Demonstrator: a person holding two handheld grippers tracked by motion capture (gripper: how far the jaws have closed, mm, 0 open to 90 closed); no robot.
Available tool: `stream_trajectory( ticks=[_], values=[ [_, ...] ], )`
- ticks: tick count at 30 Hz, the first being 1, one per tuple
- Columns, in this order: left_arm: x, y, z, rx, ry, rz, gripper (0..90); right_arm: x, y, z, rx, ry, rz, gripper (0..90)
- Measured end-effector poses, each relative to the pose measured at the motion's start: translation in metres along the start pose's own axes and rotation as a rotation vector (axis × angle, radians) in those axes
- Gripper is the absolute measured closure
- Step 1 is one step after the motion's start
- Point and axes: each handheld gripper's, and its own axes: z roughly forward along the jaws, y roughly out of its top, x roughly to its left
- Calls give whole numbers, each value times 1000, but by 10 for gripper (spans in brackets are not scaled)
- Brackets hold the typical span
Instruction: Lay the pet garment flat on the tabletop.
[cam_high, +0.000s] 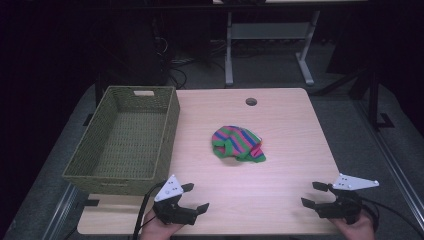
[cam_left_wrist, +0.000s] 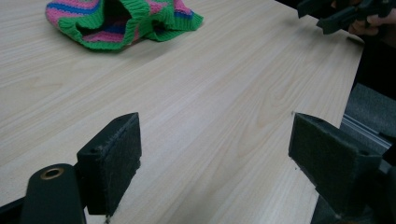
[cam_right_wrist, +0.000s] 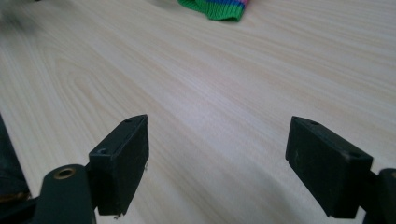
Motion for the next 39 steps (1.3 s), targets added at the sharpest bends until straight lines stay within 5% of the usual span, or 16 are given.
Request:
stream_trajectory(
  ticks=[17,29,39],
  values=[
    [0,-2,-4,-22,12,6,167,6,40,19,75,37,-77,198],
    [1,-1,-2,-29,6,7,167,0,68,30,146,103,-80,195],
    [-1,0,0,-22,-11,27,167,3,97,40,182,135,-147,187]
  ],
)
